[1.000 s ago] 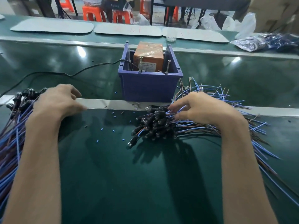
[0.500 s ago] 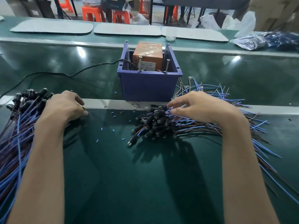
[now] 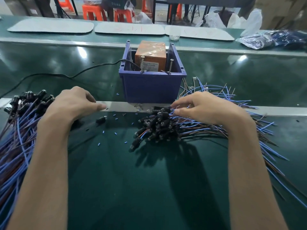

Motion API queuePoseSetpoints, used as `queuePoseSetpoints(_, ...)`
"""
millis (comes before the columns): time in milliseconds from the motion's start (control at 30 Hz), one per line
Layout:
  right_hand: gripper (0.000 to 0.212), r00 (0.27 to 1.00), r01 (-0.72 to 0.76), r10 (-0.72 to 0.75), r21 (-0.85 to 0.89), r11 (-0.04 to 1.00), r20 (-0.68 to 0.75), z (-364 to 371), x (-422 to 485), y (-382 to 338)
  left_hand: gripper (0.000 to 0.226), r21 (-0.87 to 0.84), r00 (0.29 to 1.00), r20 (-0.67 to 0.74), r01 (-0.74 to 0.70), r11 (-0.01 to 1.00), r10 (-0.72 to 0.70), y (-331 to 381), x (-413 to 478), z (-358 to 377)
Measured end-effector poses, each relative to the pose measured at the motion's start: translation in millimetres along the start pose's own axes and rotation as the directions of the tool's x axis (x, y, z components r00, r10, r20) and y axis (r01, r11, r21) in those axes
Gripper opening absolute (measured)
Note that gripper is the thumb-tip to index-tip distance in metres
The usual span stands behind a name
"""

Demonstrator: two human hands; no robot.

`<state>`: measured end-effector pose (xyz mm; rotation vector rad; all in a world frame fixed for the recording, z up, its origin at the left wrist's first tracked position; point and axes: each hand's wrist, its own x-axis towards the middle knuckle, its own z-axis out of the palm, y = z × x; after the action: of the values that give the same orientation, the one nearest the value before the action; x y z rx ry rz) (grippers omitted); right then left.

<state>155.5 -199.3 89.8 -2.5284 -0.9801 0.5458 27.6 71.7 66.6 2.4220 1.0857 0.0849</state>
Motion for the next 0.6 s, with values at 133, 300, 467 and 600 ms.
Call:
queuePoseSetpoints(133, 0.025, 0.999, 0.007, -0.006, 0.009, 1.000, -0.035, -1, -2, -4, 0.010, -0.075, 0.991, -0.103, -0.091, 0.993, 0.084, 7, -5, -6)
queuePoseSetpoints(300, 0.022, 0.949, 0.176, -0.127, 0.152, 0.973, -0.289, -1, -2, -15, 0.011, -0.261, 0.921, -0.147, -0.389, 0.884, 0.362, 36, -32, -19)
queuePoseSetpoints(467, 0.035, 0.919, 0.381, -0.289, 0.411, 0.828, -0.269, 0, -8, -36, 0.008, -0.543, 0.755, -0.155, -0.604, 0.584, 0.637, 74, -77, -27)
queuePoseSetpoints(600, 0.024, 0.880, 0.475, -0.394, 0.534, 0.700, -0.267, 9, -7, -54, 0.012, -0.701, 0.657, -0.125, -0.589, 0.402, 0.743, 92, -97, -24)
